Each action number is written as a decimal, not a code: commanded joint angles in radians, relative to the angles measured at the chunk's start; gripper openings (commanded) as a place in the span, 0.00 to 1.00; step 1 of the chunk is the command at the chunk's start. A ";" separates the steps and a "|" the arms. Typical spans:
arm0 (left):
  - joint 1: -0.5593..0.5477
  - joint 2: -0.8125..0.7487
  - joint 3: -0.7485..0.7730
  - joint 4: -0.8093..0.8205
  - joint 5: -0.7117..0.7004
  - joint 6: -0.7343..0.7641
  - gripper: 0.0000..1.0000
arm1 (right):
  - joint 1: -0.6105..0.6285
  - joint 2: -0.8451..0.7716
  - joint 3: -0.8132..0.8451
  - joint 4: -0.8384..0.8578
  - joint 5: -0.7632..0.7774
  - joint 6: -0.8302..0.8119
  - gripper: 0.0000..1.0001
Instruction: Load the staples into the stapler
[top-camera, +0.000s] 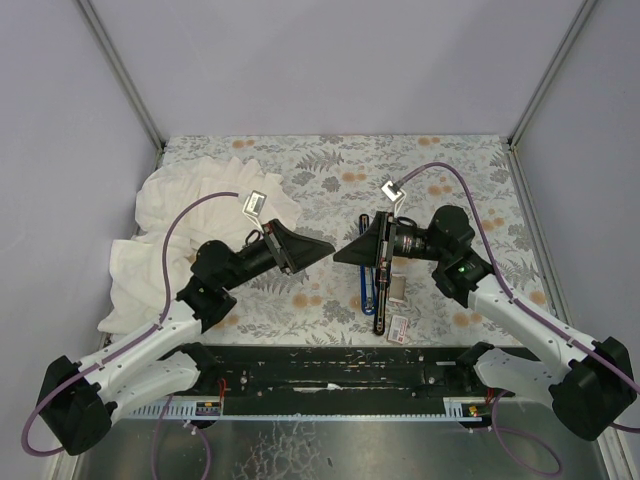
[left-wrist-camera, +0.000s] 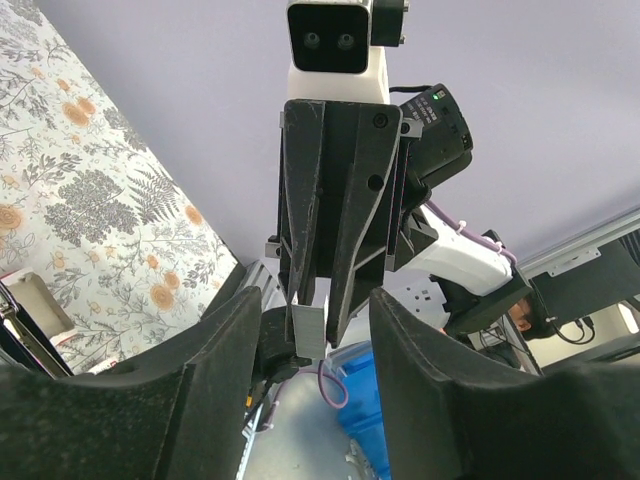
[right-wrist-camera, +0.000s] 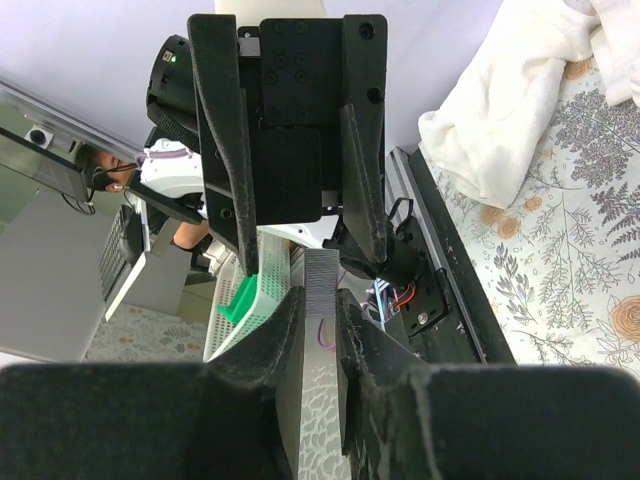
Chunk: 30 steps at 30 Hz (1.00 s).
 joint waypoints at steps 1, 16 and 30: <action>-0.002 -0.002 0.024 0.066 0.001 -0.005 0.44 | -0.002 -0.022 0.001 0.089 -0.040 0.029 0.20; -0.002 0.020 0.035 0.081 0.025 -0.024 0.27 | -0.002 -0.011 -0.002 0.094 -0.053 0.037 0.19; -0.001 -0.001 0.026 0.029 0.031 -0.017 0.13 | -0.002 -0.027 -0.027 0.060 0.012 0.018 0.40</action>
